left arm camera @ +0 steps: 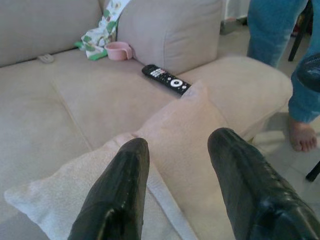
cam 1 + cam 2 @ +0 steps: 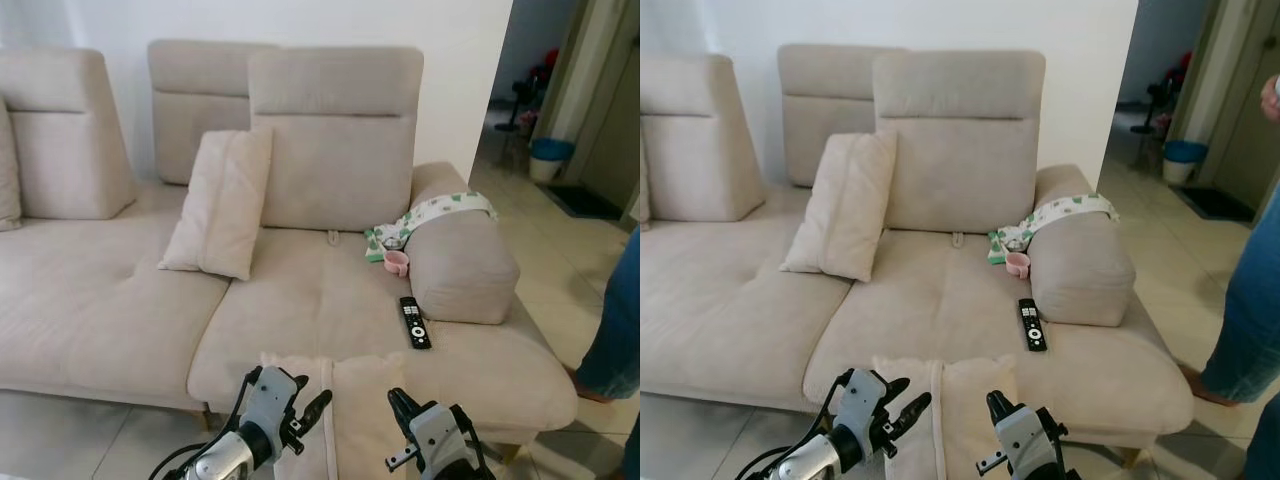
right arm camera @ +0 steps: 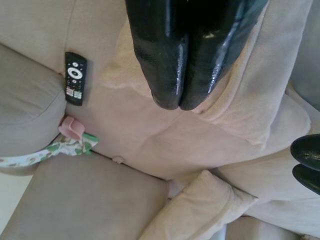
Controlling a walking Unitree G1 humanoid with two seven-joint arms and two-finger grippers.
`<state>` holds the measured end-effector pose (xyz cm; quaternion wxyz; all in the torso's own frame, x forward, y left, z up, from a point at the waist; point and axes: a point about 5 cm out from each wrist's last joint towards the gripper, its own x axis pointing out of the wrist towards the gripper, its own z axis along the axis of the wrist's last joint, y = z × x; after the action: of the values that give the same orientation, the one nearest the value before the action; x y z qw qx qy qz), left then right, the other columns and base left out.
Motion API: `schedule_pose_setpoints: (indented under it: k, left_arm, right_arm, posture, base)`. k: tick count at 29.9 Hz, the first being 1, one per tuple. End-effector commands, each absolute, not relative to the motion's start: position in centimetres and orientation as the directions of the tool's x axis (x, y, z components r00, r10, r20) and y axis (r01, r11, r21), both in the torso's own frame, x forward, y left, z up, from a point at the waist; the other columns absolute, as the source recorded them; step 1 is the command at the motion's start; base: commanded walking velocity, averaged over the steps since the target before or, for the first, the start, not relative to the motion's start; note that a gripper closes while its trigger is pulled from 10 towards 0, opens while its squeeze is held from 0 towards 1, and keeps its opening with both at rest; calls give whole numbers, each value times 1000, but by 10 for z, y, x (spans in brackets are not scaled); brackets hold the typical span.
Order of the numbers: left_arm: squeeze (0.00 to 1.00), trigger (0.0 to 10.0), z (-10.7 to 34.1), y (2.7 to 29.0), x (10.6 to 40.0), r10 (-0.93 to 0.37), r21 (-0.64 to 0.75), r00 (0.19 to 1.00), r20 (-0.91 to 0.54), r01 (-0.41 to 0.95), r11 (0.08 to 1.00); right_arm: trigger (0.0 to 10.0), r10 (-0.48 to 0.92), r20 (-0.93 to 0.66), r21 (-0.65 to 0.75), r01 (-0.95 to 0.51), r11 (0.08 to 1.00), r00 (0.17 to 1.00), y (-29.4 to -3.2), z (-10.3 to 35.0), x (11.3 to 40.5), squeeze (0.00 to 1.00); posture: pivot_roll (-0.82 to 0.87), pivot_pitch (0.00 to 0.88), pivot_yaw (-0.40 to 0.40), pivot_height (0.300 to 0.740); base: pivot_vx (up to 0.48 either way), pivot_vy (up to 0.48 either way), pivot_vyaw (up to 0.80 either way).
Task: Move the pillow to the sofa from floor
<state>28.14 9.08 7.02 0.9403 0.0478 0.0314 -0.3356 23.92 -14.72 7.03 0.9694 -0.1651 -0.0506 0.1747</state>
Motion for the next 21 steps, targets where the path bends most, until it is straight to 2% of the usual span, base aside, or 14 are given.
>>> schedule_pose_setpoints:
  k: [1,2,3,4,9,11,13,14,15,17,18,20,21]
  left_arm:
    - [0,10000,70,92,280,-632,90,769,-94,639,764]
    - [0,10000,71,92,280,-639,107,764,-92,646,756]
    - [0,10000,71,92,280,-639,107,764,-92,646,756]
    - [0,10000,74,90,281,-649,140,756,-86,654,744]
    - [0,10000,84,87,286,-672,220,737,-68,668,711]
    - [0,10000,92,82,288,-710,314,701,-71,691,651]
    - [0,10000,92,82,288,-710,314,701,-71,691,651]
    - [0,10000,94,78,287,-736,373,671,-88,708,600]
    - [0,10000,94,74,285,-758,435,642,-117,719,542]
    - [0,10000,94,74,285,-758,435,642,-117,719,542]
    - [0,10000,92,72,284,-768,481,622,-150,725,493]
    - [0,10000,92,72,284,-768,481,622,-150,725,493]
    - [0,10000,91,70,283,-771,505,612,-179,729,462]
  right_arm:
    - [10000,343,39,-313,-314,896,939,-150,68,238,0]
    - [10000,348,35,-309,-321,896,937,-151,68,239,620]
    - [10000,348,35,-309,-321,896,937,-151,68,239,620]
    - [10000,367,22,-298,-344,890,930,-152,69,240,1000]
    - [10000,444,-37,-292,-435,852,895,-154,67,238,1000]
    - [10000,485,-105,-319,-491,810,868,-161,63,236,1000]
    - [10000,485,-105,-319,-491,810,868,-161,63,236,1000]
    - [10000,487,-137,-333,-503,798,863,-167,61,236,1000]
    - [10000,480,-170,-352,-508,786,860,-174,59,237,827]
    - [10000,480,-170,-352,-508,786,860,-174,59,237,827]
    - [10000,471,-197,-374,-510,774,860,-180,57,239,0]
    - [10000,471,-197,-374,-510,774,860,-180,57,239,0]
    - [10000,480,-231,-405,-532,744,846,-185,56,241,0]
  posture:
    - [-115,0,49,520]
    - [-115,0,50,520]
    - [-115,0,50,520]
    - [-115,0,51,520]
    - [-115,0,53,520]
    - [-117,0,54,520]
    - [-117,0,54,520]
    - [-118,0,56,520]
    - [-120,0,59,520]
    - [-120,0,59,520]
    - [-122,0,60,520]
    - [-122,0,60,520]
    - [-120,0,64,520]
  base:
    - [0,0,0]
    - [0,0,0]
    - [0,0,0]
    - [0,0,0]
    - [0,0,0]
    - [0,0,0]
    - [0,0,0]
    - [0,0,0]
    - [0,0,0]
    - [0,0,0]
    - [0,0,0]
    - [0,0,0]
    - [0,0,0]
